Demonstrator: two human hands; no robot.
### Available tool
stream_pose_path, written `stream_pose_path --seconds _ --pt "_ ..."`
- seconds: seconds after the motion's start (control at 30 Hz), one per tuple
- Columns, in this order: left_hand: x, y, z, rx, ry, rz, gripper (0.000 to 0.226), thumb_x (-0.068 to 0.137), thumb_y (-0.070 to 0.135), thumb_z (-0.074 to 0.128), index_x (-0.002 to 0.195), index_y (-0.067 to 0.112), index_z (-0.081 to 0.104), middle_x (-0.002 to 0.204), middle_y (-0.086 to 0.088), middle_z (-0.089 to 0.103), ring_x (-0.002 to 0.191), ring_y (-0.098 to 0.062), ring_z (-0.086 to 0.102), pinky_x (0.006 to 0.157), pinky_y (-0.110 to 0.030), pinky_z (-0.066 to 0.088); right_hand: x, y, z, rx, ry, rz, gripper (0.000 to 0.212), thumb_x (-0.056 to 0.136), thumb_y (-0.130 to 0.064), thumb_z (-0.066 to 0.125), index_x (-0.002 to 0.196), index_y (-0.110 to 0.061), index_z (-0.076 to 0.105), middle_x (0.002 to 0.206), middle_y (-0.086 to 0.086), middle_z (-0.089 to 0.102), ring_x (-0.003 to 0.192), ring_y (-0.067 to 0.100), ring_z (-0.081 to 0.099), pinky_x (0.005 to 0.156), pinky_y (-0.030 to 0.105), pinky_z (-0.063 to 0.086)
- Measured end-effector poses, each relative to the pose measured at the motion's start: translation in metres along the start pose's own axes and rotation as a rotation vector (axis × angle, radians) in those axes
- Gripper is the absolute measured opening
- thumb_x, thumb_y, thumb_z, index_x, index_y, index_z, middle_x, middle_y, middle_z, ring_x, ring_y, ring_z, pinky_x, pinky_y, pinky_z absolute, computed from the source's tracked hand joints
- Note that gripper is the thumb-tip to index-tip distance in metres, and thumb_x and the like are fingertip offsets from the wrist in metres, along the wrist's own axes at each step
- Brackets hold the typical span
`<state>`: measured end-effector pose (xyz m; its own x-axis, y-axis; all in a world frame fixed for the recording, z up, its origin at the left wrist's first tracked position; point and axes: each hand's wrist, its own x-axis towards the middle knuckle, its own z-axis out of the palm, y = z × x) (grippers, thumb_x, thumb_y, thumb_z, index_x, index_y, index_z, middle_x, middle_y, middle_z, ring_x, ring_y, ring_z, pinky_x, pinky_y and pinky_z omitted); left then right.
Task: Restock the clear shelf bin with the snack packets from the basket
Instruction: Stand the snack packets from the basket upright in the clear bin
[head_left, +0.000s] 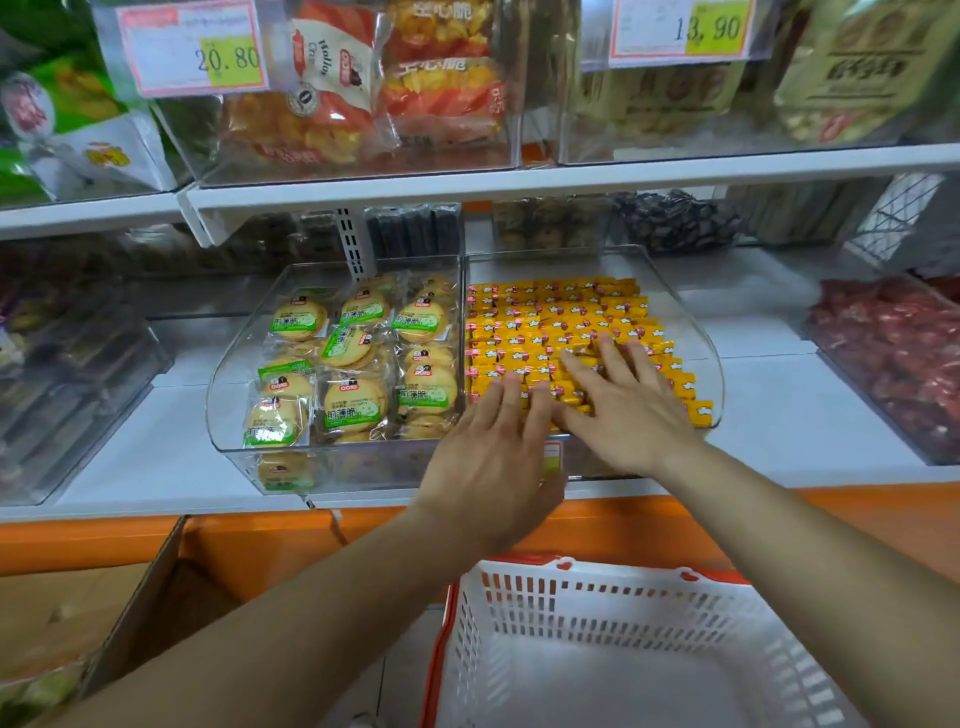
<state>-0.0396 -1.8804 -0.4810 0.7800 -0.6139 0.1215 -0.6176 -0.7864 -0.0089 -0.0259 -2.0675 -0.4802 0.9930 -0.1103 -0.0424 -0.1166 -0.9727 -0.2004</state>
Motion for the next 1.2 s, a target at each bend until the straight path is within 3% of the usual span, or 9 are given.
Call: stream_pose_path --seconds 0.2,0.3,0.37,0.47,0.6,0.67,0.87,1.0,1.2 --pt "0.024 0.004 0.006 -0.004 -0.097 -0.048 0.081 0.101 0.062 0.031 0.160 0.010 0.013 0.167 -0.016 0.021 0.156 -0.029 0.017 0.120 -0.046 0.030 0.016 0.002 0.001 -0.029 -0.085 -0.004 0.066 0.095 -0.072 0.010 0.155 -0.048 0.000 0.167 -0.001 -0.014 0.152 0.025 -0.017 0.122 0.049 -0.005" --pt "0.025 0.005 0.003 -0.059 -0.125 -0.058 0.084 0.101 0.065 0.029 0.162 0.010 0.010 0.170 -0.015 0.014 0.158 -0.028 0.009 0.124 -0.045 0.019 0.012 0.000 -0.004 -0.019 -0.101 -0.014 0.065 0.097 -0.070 0.012 0.156 -0.045 0.000 0.167 -0.001 -0.012 0.153 0.025 -0.016 0.123 0.049 -0.005" --pt "0.023 0.005 0.003 -0.162 -0.134 -0.067 0.085 0.101 0.066 0.029 0.162 0.010 0.008 0.171 -0.013 0.005 0.158 -0.027 -0.001 0.125 -0.043 0.008 0.005 0.002 -0.011 0.006 0.003 -0.066 0.064 0.099 -0.066 0.020 0.157 -0.042 0.009 0.168 0.000 0.002 0.155 0.025 -0.002 0.124 0.048 0.003" --pt "0.034 0.005 0.003 -0.363 -0.038 -0.194 0.075 0.104 0.061 0.026 0.163 0.018 0.008 0.172 -0.010 -0.001 0.157 -0.028 -0.008 0.125 -0.046 0.004 -0.002 0.018 -0.016 -0.005 0.229 -0.078 0.063 0.099 -0.061 0.029 0.156 -0.036 0.021 0.165 0.001 0.021 0.152 0.026 0.016 0.124 0.047 0.014" --pt "0.072 0.014 0.006 -0.191 -0.183 -0.292 0.066 0.107 0.054 0.018 0.163 0.025 0.001 0.171 -0.010 -0.010 0.156 -0.036 -0.013 0.124 -0.056 -0.004 0.004 0.034 -0.010 -0.029 -0.072 -0.005 0.068 0.099 -0.065 0.014 0.157 -0.038 -0.009 0.166 0.000 -0.015 0.153 0.023 -0.015 0.122 0.045 -0.004" --pt "0.089 0.012 0.009 -0.160 -0.222 -0.312 0.063 0.107 0.054 0.015 0.163 0.029 -0.002 0.171 -0.007 -0.014 0.156 -0.037 -0.015 0.124 -0.057 -0.005 0.014 0.035 -0.008 -0.018 -0.103 -0.005 0.066 0.099 -0.066 0.011 0.155 -0.040 -0.013 0.165 -0.002 -0.021 0.151 0.022 -0.021 0.122 0.046 -0.009" --pt "0.108 -0.003 0.020 -0.090 -0.160 -0.283 0.062 0.106 0.054 0.010 0.163 0.032 -0.001 0.172 -0.003 -0.010 0.157 -0.034 -0.011 0.125 -0.055 -0.001 0.046 0.034 -0.006 -0.023 -0.048 0.008 0.063 0.099 -0.065 0.008 0.156 -0.043 -0.007 0.166 -0.005 -0.017 0.152 0.018 -0.019 0.123 0.048 -0.010" --pt "0.118 -0.004 0.019 -0.070 -0.143 -0.305 0.059 0.107 0.052 0.009 0.163 0.034 -0.001 0.172 0.000 -0.008 0.158 -0.030 -0.011 0.125 -0.053 -0.007 0.054 0.033 -0.002 -0.055 0.001 -0.006 0.063 0.099 -0.065 0.008 0.156 -0.042 -0.004 0.167 -0.005 -0.013 0.153 0.018 -0.015 0.123 0.049 -0.008" --pt "0.115 -0.005 0.008 -0.035 -0.272 -0.275 0.059 0.107 0.051 0.010 0.162 0.035 -0.006 0.171 -0.001 -0.015 0.157 -0.031 -0.015 0.125 -0.054 -0.005 0.048 0.029 -0.005 -0.053 -0.047 -0.001 0.061 0.100 -0.063 0.013 0.157 -0.044 0.002 0.167 -0.003 -0.012 0.154 0.019 -0.012 0.123 0.048 -0.005"
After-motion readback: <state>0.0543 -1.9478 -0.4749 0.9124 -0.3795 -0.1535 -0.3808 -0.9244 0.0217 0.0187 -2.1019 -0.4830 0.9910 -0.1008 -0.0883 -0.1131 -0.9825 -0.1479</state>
